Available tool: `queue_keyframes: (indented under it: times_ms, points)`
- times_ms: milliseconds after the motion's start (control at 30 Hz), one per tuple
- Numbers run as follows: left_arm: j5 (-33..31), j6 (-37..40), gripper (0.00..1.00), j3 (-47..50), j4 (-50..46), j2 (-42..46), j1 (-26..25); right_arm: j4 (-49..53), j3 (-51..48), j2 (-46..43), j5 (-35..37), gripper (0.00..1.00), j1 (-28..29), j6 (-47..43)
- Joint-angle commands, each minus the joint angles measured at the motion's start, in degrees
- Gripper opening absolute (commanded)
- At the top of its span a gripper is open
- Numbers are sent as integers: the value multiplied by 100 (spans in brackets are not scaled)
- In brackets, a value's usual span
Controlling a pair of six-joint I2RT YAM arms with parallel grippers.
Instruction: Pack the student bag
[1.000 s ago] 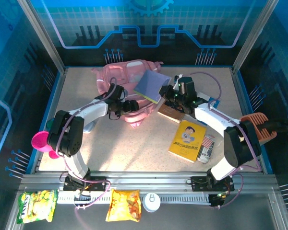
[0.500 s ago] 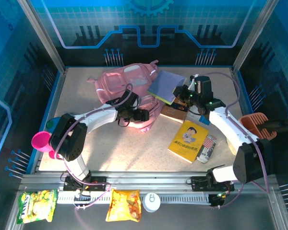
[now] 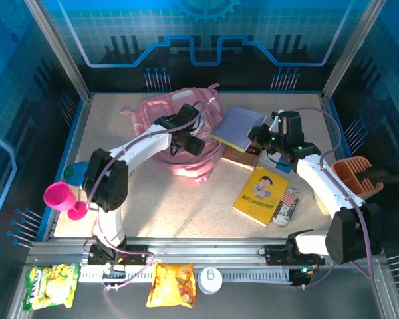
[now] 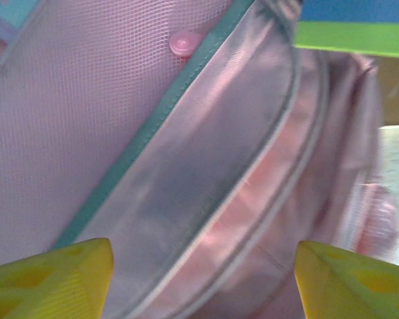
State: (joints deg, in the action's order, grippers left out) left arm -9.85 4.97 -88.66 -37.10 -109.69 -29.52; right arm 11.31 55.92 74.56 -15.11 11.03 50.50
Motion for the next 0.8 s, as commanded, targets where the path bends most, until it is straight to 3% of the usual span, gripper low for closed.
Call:
queue_keyframes:
  times_ms: [0, 233, 367, 533, 767]
  points:
    - [-606, 800, 68, -459, -563, -486, 3, -156, -114, -143, -194, 6, -159, -35]
    - [-689, 1021, 69, -1048, -883, -1139, 17, -414, -315, -74, -492, 6, -427, 90]
    - [-919, 975, 64, -1362, -1002, -1432, 31, -439, -380, -107, -491, 6, -521, 103]
    - [-777, 918, 49, -1590, -1034, -1533, 36, -410, -354, -96, -508, 6, -615, 115]
    - [-645, 840, 19, -1838, -1255, -1491, 26, -290, -410, -278, -316, 5, -695, 106]
